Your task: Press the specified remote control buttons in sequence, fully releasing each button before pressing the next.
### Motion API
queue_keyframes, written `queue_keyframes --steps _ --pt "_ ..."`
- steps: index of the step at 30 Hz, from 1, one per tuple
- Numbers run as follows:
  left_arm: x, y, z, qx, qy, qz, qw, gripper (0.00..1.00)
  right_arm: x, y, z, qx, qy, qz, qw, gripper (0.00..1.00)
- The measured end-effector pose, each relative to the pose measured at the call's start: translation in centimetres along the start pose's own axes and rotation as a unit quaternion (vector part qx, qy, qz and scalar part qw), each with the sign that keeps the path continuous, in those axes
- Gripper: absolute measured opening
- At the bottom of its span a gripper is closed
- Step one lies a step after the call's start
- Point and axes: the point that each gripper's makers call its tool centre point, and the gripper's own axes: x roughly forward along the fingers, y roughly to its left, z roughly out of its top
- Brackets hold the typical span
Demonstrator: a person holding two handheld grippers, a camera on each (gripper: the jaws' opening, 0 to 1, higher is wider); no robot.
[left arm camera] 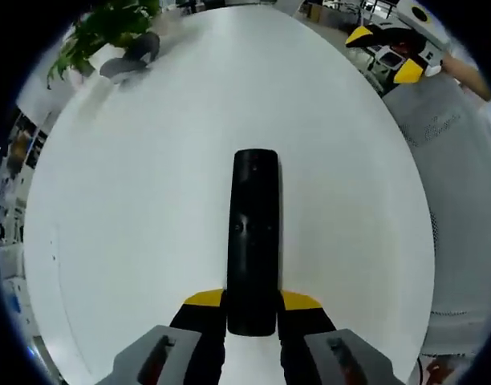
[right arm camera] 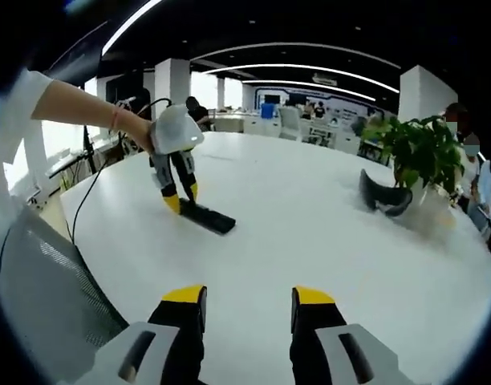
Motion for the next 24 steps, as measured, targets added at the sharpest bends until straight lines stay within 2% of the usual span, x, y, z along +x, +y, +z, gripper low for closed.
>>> queue_keyframes --steps 8,16,24 --pt "-0.1 -0.9 -0.1 -0.025 -0.003 0.007 0.9997 0.23 0.1 0.1 -0.1 -0.006 0.004 0.002 1.0 0.4" --pt "-0.1 -1.9 -0.1 -0.048 -0.01 0.014 0.9987 0.23 0.0 -0.7 -0.3 0.003 0.007 -0.017 0.9998 0.41" --pt "-0.1 -3.4 -0.1 -0.058 -0.034 0.02 0.9975 0.23 0.2 -0.6 -0.9 -0.007 0.024 -0.015 0.9996 0.41"
